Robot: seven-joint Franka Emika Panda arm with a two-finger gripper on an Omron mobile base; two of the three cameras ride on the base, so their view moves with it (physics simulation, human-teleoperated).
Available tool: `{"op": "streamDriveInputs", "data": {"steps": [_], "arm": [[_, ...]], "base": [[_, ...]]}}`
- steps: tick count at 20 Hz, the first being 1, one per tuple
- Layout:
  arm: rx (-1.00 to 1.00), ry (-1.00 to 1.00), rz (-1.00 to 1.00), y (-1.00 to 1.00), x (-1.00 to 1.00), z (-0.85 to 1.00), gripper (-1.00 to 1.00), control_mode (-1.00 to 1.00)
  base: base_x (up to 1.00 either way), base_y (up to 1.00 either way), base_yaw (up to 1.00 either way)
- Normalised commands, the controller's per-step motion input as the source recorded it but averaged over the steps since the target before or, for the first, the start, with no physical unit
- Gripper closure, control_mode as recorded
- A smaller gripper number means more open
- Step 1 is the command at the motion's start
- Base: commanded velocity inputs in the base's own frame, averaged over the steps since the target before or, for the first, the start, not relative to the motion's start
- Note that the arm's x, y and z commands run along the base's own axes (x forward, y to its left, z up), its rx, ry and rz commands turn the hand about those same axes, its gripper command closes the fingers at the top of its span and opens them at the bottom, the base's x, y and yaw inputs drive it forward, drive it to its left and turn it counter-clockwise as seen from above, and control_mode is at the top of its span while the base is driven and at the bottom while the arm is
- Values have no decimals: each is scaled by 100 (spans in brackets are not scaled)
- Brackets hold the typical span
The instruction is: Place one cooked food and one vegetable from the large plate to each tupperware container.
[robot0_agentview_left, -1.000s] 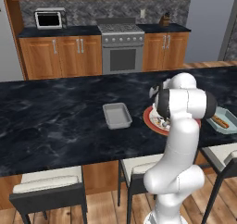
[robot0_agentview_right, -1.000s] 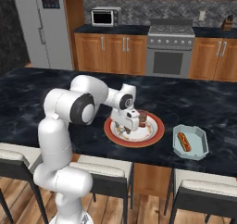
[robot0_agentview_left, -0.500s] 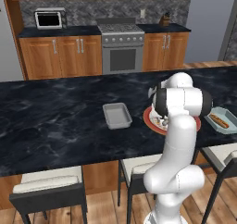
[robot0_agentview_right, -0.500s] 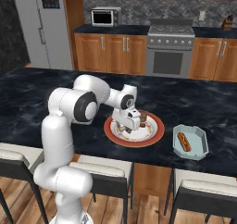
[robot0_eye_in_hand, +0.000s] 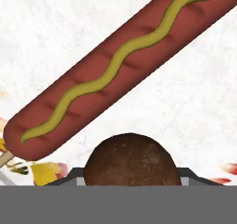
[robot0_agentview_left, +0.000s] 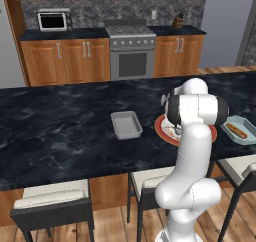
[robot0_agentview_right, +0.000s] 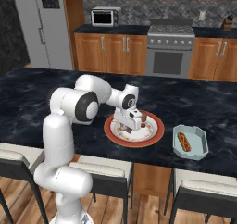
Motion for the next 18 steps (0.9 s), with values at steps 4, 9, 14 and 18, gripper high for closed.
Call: {"op": "streamDriveInputs", "data": {"steps": [4, 9, 14, 18], "arm": [[-3, 4, -1, -2, -74, 34, 100, -100], [-3, 0, 0, -44, -77, 67, 100, -100], [0, 0, 0, -92, -17, 24, 100, -100], [0, -2, -2, -94, -4, 13, 100, -100]], "base": [[0, 0, 0], [0, 0, 0], [0, 0, 0], [0, 0, 0]]}}
